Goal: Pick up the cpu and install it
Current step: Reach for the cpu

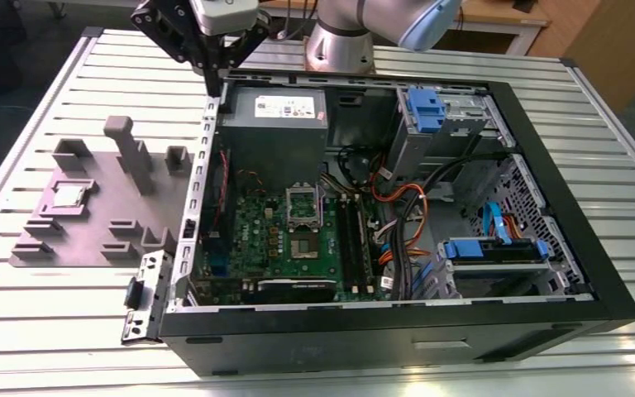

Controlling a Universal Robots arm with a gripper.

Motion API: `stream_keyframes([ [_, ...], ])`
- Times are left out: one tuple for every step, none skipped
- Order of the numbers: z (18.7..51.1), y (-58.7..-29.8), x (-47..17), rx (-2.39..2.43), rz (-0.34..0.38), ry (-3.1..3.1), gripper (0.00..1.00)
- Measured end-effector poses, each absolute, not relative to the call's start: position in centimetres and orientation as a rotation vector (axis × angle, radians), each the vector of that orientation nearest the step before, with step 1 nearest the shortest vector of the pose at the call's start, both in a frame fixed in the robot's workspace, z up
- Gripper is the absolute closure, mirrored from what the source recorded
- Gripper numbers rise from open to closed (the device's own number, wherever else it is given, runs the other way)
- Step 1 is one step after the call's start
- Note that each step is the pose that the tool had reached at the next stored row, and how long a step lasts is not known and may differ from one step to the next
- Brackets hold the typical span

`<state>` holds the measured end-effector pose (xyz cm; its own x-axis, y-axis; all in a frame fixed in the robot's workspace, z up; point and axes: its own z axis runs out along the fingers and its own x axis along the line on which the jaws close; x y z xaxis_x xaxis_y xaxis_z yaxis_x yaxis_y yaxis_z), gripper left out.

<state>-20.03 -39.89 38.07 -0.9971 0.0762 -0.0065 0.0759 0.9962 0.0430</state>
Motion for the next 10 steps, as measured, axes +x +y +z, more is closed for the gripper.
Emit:
stream_keyframes([
  [38.06,-39.89,-20.06,0.119,0.067,3.131,0.89],
  [38.05,-39.9,-20.09,0.119,0.067,3.131,0.89],
  [38.04,-39.89,-20.11,0.119,0.067,3.132,0.89],
  [38.03,-39.89,-20.14,0.119,0.067,3.132,0.89],
  [38.02,-39.9,-20.17,0.119,0.067,3.132,0.89],
  [38.0,-39.89,-20.2,0.119,0.067,3.133,0.89],
  [37.99,-39.9,-20.23,0.119,0.067,3.133,0.89],
  [37.98,-39.89,-20.25,0.119,0.067,3.133,0.89],
  [37.97,-39.89,-20.28,0.119,0.067,3.134,0.89],
  [37.96,-39.89,-20.3,0.12,0.067,3.134,0.89],
])
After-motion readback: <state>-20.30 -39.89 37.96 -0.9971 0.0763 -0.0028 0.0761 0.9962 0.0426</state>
